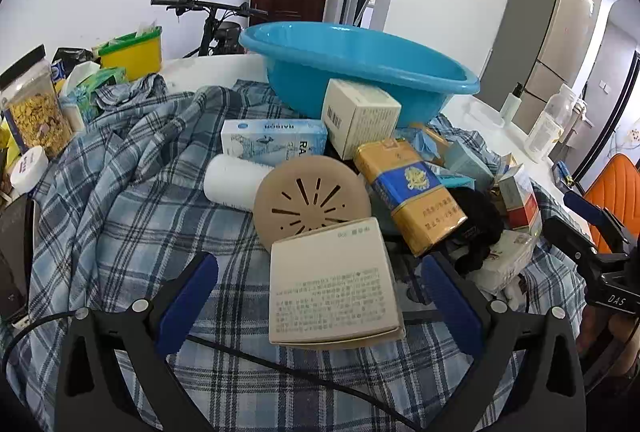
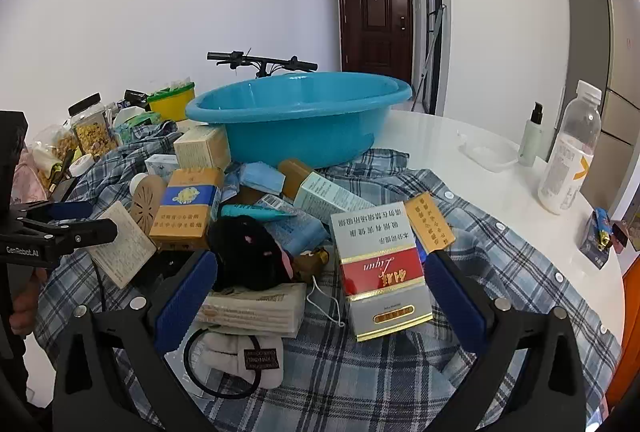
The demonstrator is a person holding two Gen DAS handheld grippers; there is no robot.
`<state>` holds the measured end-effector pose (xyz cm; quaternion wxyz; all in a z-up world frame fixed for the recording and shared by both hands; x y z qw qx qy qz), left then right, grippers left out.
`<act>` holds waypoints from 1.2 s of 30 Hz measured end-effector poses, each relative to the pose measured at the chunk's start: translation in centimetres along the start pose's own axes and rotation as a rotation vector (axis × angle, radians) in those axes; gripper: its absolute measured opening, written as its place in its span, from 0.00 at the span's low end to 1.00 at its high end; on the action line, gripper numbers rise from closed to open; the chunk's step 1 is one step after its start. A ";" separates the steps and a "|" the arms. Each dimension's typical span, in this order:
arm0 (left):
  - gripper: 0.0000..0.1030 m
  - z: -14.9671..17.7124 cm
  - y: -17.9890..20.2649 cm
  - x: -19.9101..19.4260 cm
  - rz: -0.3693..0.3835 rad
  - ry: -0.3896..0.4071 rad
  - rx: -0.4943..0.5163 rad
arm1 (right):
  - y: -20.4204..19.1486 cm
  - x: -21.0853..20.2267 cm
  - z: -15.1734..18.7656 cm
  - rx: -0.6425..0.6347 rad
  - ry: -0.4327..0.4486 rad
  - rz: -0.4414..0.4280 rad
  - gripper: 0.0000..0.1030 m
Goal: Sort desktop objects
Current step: 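Grasp the small cream box with the left tool while the right tool grasps the red-white Liqun box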
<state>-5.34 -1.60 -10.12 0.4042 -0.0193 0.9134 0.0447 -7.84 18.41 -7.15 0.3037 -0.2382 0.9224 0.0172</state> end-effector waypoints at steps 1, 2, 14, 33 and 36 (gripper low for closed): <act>1.00 0.1 0.0 0.1 -0.001 -0.004 0.000 | 0.0 0.1 0.1 0.001 -0.003 -0.002 1.00; 1.00 0.1 0.1 0.2 -0.001 -0.009 0.000 | 0.0 0.2 0.1 0.002 -0.007 -0.003 1.00; 0.95 0.8 0.5 1.2 0.036 -0.049 -0.016 | -0.4 0.5 0.2 0.002 -0.012 -0.005 1.00; 0.60 0.6 0.6 0.4 0.073 -0.001 -0.033 | 2.7 -0.2 0.5 0.037 -0.010 0.054 1.00; 0.60 0.8 0.3 0.5 0.075 -0.005 -0.042 | 3.4 0.3 0.5 0.039 -0.022 0.066 1.00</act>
Point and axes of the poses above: each gripper's, at about its wrist camera, not at the fingertips, and x roughly the way its jaws point, y to its right, z to its underside, the point moved 9 cm from there along x, roughly the way its jaws point, and after that the axes turned 7 degrees about -z, right-handed, at the moved point
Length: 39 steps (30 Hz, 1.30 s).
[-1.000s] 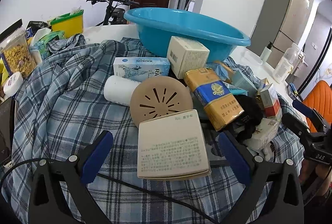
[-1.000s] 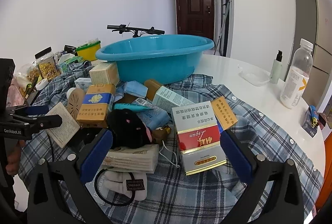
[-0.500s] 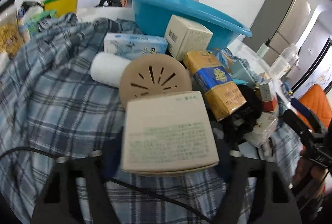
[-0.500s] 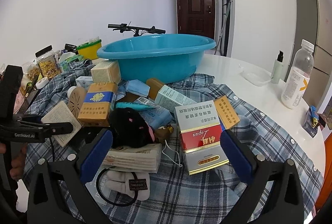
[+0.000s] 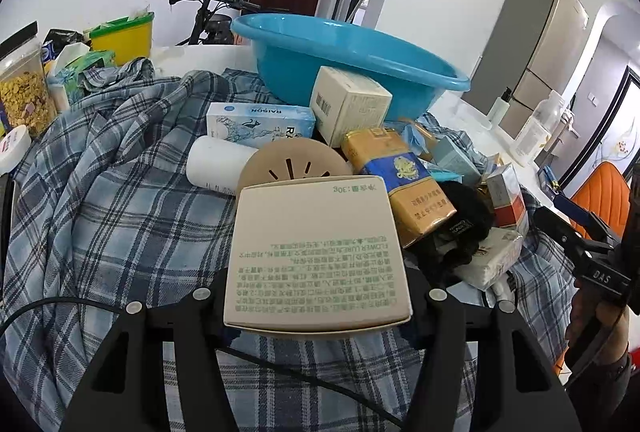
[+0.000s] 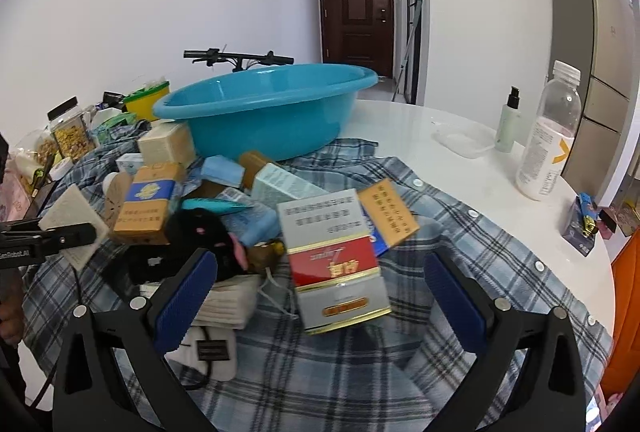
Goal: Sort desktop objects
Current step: 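Grasp the small cream box with the left tool while the right tool grasps the red-white Liqun box, then lift both boxes and carry them over the blue basin with both tools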
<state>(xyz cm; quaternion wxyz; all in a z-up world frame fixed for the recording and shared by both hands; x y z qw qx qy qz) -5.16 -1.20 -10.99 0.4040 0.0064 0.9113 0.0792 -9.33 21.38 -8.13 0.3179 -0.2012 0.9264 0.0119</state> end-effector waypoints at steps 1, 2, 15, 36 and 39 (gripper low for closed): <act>0.60 0.1 -0.1 0.1 -0.002 -0.001 -0.003 | 0.2 0.4 0.0 0.006 -0.012 -0.001 1.00; 0.60 0.2 -0.1 0.1 -0.005 0.001 -0.004 | 0.3 0.9 0.0 0.021 -0.026 -0.016 1.00; 0.60 0.1 -1.1 0.1 -0.025 0.028 -0.012 | 1.4 4.7 1.3 0.074 -0.136 -0.082 0.57; 0.60 -3.9 -1.4 -1.1 -0.039 0.110 -0.014 | 2.7 2.8 0.3 0.095 -0.034 -0.006 0.57; 0.60 -6.9 -1.0 -2.0 -0.054 0.161 0.019 | 2.6 2.8 0.2 0.091 -0.030 -0.008 0.58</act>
Point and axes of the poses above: each gripper's, at about its wrist camera, not at the fingertips, and x roughly the way its jaws point, y to its right, z to its underside, the point moved 9 cm from there along x, roughly the way its jaws point, and after that the axes turned 7 degrees about -z, right-handed, at the moved point
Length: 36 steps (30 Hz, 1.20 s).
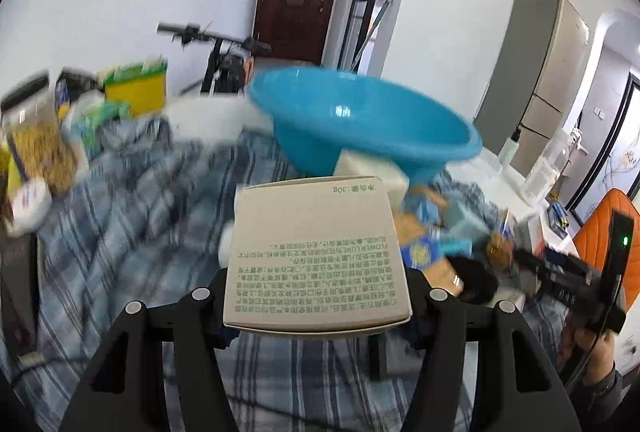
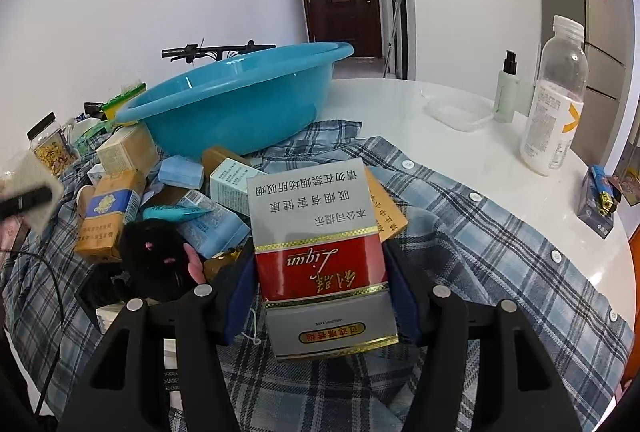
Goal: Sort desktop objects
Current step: 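Lift both boxes and carry them over the blue basin with both tools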
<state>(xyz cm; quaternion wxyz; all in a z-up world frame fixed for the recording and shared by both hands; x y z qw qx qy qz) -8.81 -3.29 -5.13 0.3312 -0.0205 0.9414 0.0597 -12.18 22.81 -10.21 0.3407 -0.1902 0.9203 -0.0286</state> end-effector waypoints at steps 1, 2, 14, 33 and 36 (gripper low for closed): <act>0.60 -0.7 0.1 -0.1 -0.003 0.014 0.009 | 0.0 0.0 0.0 0.000 -0.002 -0.002 0.58; 0.60 -1.9 0.3 -0.2 -0.008 0.032 0.021 | 0.0 0.0 0.1 -0.002 -0.005 -0.007 0.58; 0.60 -13.3 1.8 1.5 0.011 0.146 0.013 | -0.2 -0.1 0.0 -0.012 0.004 -0.011 0.58; 0.60 -20.5 4.3 9.5 0.045 0.100 0.054 | -0.1 0.2 0.0 -0.018 -0.006 0.040 0.58; 0.60 -20.6 3.6 9.8 0.065 0.095 0.043 | -0.2 0.5 0.1 -0.028 -0.021 0.046 0.58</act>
Point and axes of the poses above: each gripper's, at about its wrist camera, not at the fingertips, and x roughly the way its jaws point, y to its right, z to its underside, the point moved 9 cm from there along x, roughly the way its jaws point, and after that the axes turned 7 degrees about -z, right-handed, at the moved point
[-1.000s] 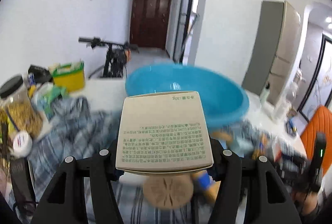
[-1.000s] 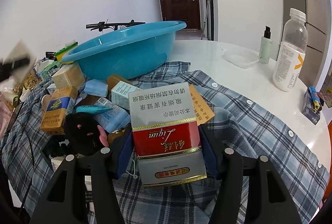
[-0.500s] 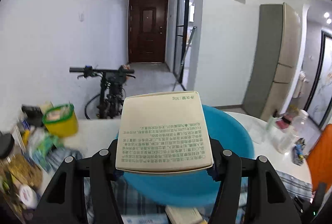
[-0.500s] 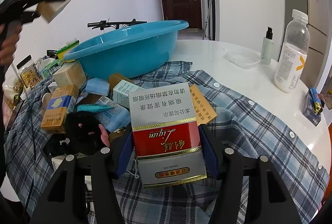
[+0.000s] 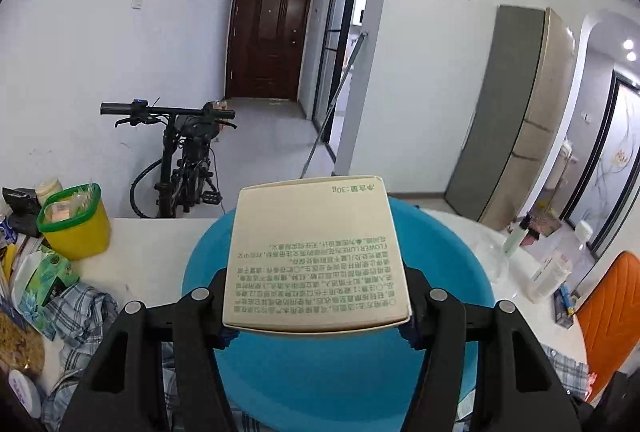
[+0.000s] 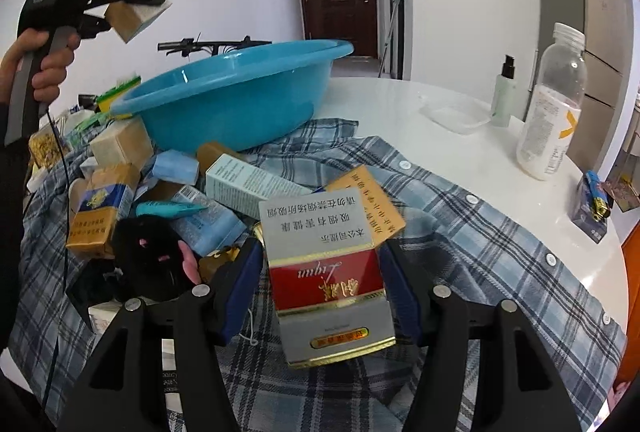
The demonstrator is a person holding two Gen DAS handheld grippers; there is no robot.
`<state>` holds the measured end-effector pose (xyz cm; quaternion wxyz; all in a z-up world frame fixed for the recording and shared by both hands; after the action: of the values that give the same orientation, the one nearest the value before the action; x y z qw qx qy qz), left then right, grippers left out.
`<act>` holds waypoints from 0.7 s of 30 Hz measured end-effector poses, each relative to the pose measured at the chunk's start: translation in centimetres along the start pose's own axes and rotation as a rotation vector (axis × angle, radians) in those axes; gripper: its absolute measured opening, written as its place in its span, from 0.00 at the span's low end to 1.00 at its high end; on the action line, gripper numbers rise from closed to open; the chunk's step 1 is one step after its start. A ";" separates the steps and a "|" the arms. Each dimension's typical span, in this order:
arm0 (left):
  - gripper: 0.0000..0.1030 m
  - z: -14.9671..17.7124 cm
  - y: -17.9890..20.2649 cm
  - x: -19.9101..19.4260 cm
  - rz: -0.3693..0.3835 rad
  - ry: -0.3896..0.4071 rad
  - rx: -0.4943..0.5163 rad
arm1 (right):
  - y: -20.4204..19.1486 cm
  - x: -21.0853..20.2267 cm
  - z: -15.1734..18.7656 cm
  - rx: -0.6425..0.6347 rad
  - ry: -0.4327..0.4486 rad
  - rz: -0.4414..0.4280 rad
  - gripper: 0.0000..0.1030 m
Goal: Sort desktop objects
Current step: 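Lift both boxes and carry them over the blue basin with both tools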
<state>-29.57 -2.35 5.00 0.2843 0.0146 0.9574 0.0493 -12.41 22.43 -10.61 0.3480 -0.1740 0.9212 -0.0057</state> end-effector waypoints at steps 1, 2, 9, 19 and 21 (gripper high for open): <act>0.60 0.0 -0.3 -0.1 0.001 -0.002 -0.008 | 0.1 0.0 0.0 0.000 -0.002 0.009 0.57; 0.60 0.0 -0.5 -0.2 0.008 -0.003 -0.014 | 0.1 0.1 0.1 0.000 -0.006 0.010 0.56; 0.60 -0.1 -0.8 -0.7 0.021 -0.004 -0.015 | 0.3 0.3 0.2 -0.004 -0.020 0.034 0.56; 0.60 -0.5 0.0 -2.2 0.034 0.009 0.010 | 0.3 -0.4 -0.2 -0.005 0.017 0.051 0.55; 0.60 -0.5 0.2 -2.3 0.033 0.011 0.011 | 0.3 -0.5 -0.2 -0.002 0.024 0.040 0.55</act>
<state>-27.90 -2.36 6.70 0.2780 0.0318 0.9588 0.0489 -12.30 22.88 -10.14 0.3369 -0.1558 0.9286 0.0003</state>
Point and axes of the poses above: each gripper's, at about its wrist camera, not at the fingertips, and x roughly the way its jaws point, y to its right, z to its underside, the point moved 9 cm from there along x, roughly the way its jaws point, and after that the axes turned 7 degrees about -z, right-handed, at the moved point
